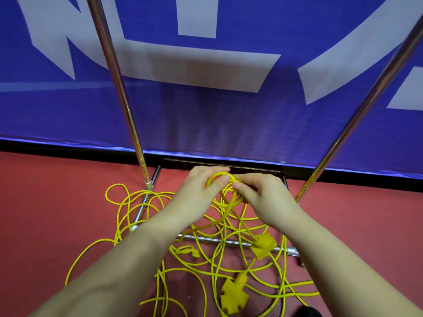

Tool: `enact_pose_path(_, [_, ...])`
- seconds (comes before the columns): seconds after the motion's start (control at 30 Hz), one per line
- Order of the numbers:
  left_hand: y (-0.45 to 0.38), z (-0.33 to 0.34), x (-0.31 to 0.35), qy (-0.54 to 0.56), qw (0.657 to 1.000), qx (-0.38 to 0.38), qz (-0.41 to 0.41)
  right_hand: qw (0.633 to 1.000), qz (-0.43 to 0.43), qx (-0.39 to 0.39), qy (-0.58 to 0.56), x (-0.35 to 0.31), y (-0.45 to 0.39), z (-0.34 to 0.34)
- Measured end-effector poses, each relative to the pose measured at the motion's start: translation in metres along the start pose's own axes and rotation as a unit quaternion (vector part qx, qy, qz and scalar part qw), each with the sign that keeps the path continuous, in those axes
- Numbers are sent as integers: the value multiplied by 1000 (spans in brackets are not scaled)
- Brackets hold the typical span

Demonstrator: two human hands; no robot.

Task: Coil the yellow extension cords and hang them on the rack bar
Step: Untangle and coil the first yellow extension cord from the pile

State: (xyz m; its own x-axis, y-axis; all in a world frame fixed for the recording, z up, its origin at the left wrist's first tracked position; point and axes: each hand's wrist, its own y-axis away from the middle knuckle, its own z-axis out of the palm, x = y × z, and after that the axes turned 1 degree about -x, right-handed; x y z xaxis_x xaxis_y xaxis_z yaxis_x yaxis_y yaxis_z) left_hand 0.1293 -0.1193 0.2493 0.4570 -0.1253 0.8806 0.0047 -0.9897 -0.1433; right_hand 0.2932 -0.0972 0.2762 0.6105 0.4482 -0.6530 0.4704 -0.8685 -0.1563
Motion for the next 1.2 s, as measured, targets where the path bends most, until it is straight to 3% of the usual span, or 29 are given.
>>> enact_pose_path(0.23, [-3, 4, -6, 129, 987, -28, -90, 994, -10, 103, -42, -5, 9, -10])
enact_pose_path(0.3, [-2, 10, -11, 143, 984, -30, -103, 982, 5, 137, -132, -8, 11, -14])
enact_pose_path(0.4, [3, 17, -11, 143, 983, -61, -97, 931, 36, 161, -324, -15, 15, -20])
enact_pose_path(0.57, [0, 9, -1, 142, 984, 1, -108, 897, 86, 110, -419, -11, 20, -34])
enact_pose_path(0.63, [1, 4, -3, 45, 995, 13, -91, 918, 115, 49, -377, -5, 22, -36])
enact_pose_path(0.77, [10, 9, 2, -105, 994, -13, -29, 981, 152, -44, -111, 6, 27, -27])
enact_pose_path(0.9, [16, 19, 11, -108, 994, 3, -5, 997, 68, 26, 37, 5, 27, -17])
enact_pose_path(1.07, [11, 21, 0, -8, 996, 50, -73, 985, -1, 108, -134, -10, 29, -19])
enact_pose_path(1.2, [11, 18, 3, 98, 992, 44, -66, 919, 25, 182, -348, -7, 28, -36])
